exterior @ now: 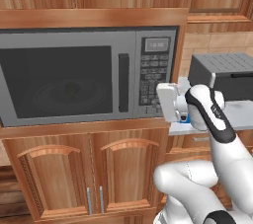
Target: Pick the broccoli from the counter and place it in the microwave. Then turn on the microwave.
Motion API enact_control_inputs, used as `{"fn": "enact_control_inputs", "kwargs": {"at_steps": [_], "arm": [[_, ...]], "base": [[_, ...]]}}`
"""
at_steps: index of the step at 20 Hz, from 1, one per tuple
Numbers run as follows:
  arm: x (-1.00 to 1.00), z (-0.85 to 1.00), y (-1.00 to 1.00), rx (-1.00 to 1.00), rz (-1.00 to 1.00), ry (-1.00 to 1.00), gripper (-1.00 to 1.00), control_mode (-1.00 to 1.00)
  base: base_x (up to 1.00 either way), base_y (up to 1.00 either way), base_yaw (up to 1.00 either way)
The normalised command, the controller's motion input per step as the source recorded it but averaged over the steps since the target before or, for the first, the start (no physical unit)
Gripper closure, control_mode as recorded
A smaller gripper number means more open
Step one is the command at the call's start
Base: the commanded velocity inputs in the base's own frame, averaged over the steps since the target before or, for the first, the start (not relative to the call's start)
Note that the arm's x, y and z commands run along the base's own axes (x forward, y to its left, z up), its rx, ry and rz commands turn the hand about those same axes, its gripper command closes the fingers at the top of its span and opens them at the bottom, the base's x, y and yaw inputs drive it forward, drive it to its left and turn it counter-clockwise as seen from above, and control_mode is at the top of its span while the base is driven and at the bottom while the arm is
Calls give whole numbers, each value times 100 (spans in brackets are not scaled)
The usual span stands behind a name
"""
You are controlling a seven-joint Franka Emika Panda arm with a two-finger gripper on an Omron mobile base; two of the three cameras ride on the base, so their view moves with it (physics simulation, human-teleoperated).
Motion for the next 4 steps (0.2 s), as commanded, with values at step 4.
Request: {"fn": "enact_control_inputs", "kwargs": {"at_steps": [4], "arm": [[11,2,0,1,0,-1,100,-100]], "base": [[0,0,0]]}}
